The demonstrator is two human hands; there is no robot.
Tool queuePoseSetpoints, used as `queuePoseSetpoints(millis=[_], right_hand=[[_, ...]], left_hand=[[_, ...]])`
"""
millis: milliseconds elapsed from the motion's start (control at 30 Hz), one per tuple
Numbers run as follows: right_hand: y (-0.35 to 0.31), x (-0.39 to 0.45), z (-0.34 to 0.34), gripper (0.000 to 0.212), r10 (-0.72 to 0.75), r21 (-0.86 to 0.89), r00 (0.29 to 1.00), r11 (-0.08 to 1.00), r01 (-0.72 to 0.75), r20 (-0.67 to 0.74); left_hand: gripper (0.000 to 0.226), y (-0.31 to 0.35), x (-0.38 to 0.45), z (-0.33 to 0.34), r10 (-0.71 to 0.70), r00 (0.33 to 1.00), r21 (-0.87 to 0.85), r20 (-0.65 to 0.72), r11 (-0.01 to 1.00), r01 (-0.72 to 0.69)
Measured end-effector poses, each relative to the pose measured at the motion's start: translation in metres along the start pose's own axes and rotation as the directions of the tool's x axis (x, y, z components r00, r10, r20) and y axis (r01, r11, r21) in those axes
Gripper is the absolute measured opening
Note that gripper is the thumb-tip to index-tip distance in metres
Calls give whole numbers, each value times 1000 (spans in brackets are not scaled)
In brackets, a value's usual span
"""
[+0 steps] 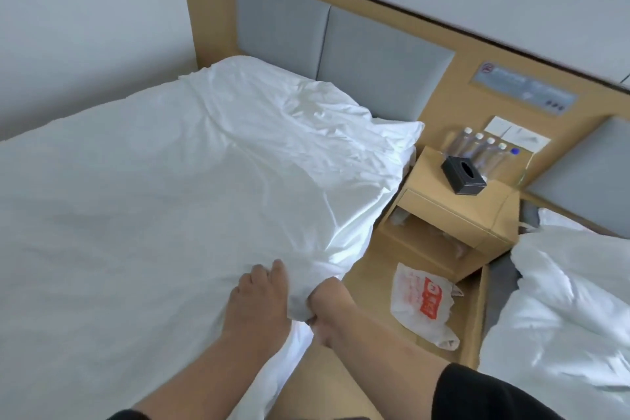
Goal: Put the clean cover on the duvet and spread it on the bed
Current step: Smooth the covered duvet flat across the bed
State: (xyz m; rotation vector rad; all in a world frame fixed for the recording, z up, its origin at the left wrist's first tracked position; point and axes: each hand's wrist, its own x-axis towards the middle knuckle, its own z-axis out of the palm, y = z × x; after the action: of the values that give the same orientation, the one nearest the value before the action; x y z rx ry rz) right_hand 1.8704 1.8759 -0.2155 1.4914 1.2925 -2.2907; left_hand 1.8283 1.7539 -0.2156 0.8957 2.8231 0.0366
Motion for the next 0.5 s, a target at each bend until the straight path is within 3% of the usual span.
queuePoseSetpoints(millis=[100, 233, 300, 367, 467, 500], right_hand=[[-6, 2, -7, 34, -34, -32, 990, 999, 39, 136], [-17, 35, -27, 30, -8, 136, 987, 991, -15, 163], [-34, 65, -39, 52, 49, 374, 982, 920, -115, 180], [-62, 103, -52, 72, 81, 503, 972, 845, -185, 221], [-108, 158, -64, 59, 82, 519, 979, 838, -169, 186], [-128, 178, -68, 53, 92, 526, 980, 833, -174, 179]], left_hand=[[16, -11, 28, 1, -7, 998, -325, 68, 945, 28], [9, -28, 57, -18, -38, 970, -598, 238, 782, 178], [15, -29, 64, -34, 23, 938, -622, 346, 754, 211], [19, -28, 69, -46, 72, 891, -586, 448, 777, 232], [37, -20, 78, -54, 106, 827, -512, 553, 826, 237], [32, -19, 82, -51, 67, 812, -483, 579, 831, 275]])
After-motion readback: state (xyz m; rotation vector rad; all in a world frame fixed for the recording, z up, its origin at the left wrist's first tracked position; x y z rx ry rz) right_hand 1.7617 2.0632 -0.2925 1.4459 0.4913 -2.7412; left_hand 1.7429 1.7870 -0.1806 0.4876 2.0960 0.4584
